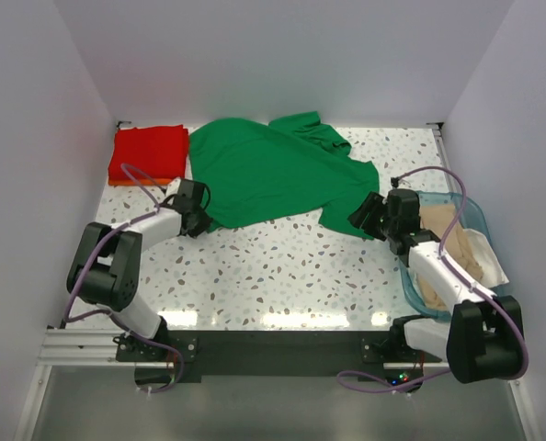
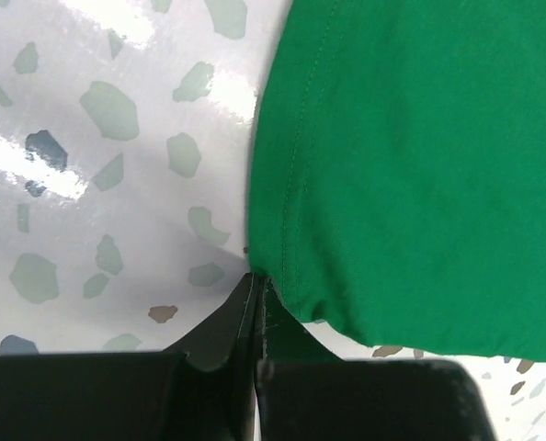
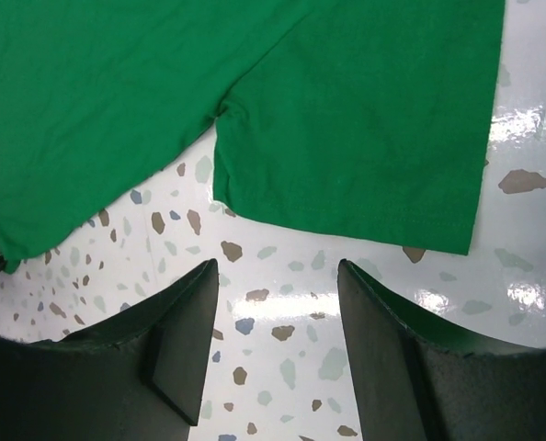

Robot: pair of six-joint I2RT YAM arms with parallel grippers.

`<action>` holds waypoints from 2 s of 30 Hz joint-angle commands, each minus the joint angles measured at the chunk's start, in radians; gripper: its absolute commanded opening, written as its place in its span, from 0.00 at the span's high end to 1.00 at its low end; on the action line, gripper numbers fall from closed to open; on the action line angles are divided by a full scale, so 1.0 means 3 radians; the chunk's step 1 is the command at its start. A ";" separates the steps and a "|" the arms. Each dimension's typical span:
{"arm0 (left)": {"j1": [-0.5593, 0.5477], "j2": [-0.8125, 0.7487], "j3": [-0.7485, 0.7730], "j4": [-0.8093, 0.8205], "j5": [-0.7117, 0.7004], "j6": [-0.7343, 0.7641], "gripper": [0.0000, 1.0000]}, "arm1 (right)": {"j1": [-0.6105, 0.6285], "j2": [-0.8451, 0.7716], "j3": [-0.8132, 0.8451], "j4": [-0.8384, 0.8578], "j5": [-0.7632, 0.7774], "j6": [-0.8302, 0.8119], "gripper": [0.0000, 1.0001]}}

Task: Fold and stack the t-shirts
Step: Flatten the tshirt out

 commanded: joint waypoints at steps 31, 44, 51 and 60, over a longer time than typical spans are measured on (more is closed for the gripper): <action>0.0856 -0.1179 -0.0377 -0.0368 0.0102 0.0483 1.00 | 0.0595 0.0805 0.0085 -0.0379 0.1103 0.0039 0.39; 0.0856 -0.1281 -0.0438 -0.0332 0.0138 0.0468 1.00 | 0.0993 0.0871 0.0156 -0.0625 0.1395 0.0279 0.43; 0.0856 -0.1332 -0.0438 -0.0332 0.0153 0.0483 1.00 | 0.1280 0.1127 0.0243 -0.0783 0.1462 0.0407 0.68; 0.0856 -0.1526 -0.0535 -0.0393 0.0133 0.0473 1.00 | 0.1306 0.0315 -0.0012 -0.1136 0.1380 0.0454 1.00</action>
